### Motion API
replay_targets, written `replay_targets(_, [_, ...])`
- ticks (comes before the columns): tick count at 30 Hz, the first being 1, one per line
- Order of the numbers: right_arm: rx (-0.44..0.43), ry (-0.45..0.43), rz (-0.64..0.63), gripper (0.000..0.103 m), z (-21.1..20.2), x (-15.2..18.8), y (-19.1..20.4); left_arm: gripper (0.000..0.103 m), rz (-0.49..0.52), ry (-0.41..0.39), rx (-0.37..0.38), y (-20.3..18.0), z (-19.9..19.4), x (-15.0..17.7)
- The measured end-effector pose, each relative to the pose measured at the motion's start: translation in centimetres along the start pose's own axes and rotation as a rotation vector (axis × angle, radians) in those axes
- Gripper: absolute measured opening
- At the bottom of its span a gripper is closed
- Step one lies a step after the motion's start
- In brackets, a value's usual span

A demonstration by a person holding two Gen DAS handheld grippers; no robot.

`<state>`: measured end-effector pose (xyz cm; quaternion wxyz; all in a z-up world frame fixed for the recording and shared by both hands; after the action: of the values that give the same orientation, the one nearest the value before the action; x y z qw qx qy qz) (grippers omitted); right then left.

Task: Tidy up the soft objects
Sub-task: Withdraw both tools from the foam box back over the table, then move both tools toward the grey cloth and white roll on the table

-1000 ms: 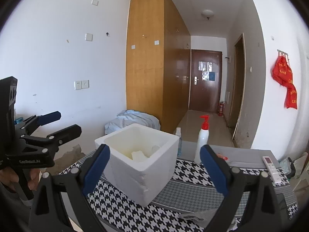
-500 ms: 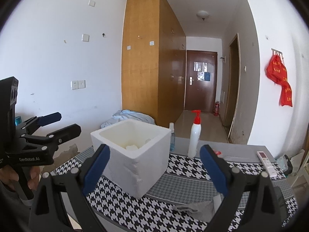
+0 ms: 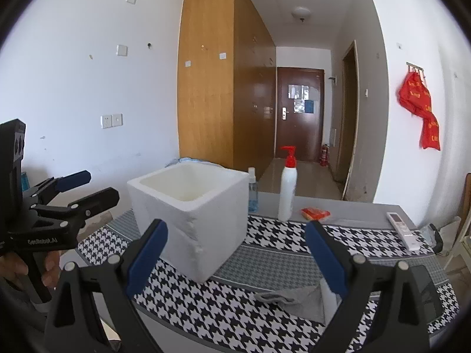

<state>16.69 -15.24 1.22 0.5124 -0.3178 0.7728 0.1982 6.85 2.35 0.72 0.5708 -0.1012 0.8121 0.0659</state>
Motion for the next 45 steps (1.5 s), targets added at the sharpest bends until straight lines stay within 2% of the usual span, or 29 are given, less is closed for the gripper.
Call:
replay_targets(23, [0.107,0.036,0.090,0.096,-1.5,2.6,-4.1,0.102,0.045,0.040,0.147,-4.7,1.5,1.3])
replay_targets(45, [0.200,0.041,0.161,0.096,-4.5,4.6,-7.8,0.102,0.098,0.087,0.244,-9.1,2.9,2.0])
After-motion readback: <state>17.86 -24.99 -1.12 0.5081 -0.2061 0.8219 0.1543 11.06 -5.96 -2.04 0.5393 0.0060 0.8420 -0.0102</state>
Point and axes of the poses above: each gripper's, at about its wrist camera, not at the fingertips, and z roughly the way its jaws point, y to its left, x to its underside, the point moved 4 cm from there along z, roughly the way its jaws point, and after that the axes turned 4 degrees about y, right-handed, at the moved point
